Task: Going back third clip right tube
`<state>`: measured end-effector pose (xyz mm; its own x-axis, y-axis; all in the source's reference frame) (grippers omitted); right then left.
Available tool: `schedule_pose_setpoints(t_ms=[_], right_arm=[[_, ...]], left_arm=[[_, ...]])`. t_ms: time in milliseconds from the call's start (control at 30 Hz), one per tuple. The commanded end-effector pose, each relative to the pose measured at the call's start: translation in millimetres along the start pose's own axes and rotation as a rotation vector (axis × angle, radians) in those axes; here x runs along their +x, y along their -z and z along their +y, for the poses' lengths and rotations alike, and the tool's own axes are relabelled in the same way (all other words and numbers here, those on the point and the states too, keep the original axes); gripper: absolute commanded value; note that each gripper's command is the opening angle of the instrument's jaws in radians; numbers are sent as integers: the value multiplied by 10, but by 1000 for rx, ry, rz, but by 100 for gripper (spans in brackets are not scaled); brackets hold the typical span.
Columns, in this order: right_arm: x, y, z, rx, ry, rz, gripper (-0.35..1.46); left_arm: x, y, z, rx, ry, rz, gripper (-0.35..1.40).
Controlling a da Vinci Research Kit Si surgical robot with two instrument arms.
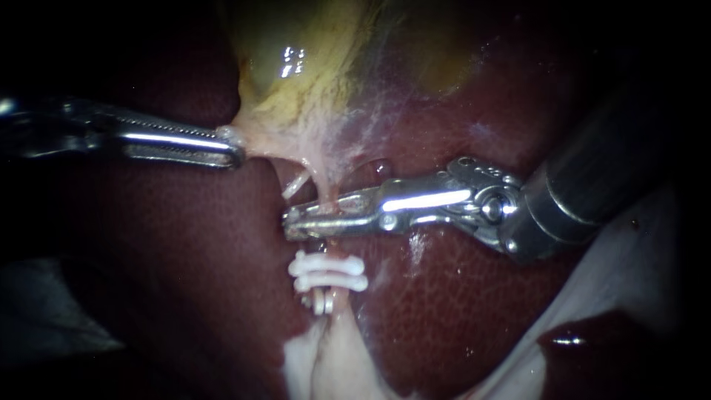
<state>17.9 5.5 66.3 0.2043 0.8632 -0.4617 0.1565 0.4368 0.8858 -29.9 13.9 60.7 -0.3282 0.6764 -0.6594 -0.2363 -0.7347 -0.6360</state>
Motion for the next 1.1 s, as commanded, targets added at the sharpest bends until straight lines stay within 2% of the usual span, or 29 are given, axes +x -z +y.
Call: schedule_pose_setpoints(t_ms=[33,167,267,433,500,700,933,1100], right_arm=[[-2,0,0,-2,1,-3,-35],[-11,-8,7,-6,19,-2,22],[-17,-16,16,-19,25,2,40],[-25,-17,29,-52,31,15,45],[-27,-14,36,-74,32,5,47],[-31,-3,50,-89,33,8,47],[-32,3,55,-94,34,10,48],[-33,10,49,-94,33,11,49]], left_arm=[[0,0,0,0,0,0,-35],[0,0,0,0,0,0,-35],[0,0,0,0,0,0,-35],[0,0,-1,0,0,0,-35],[0,0,-1,0,0,0,-35],[-1,0,-1,0,0,0,-35],[-1,1,-1,0,0,0,-35],[-1,2,-1,-1,-1,0,-35]])
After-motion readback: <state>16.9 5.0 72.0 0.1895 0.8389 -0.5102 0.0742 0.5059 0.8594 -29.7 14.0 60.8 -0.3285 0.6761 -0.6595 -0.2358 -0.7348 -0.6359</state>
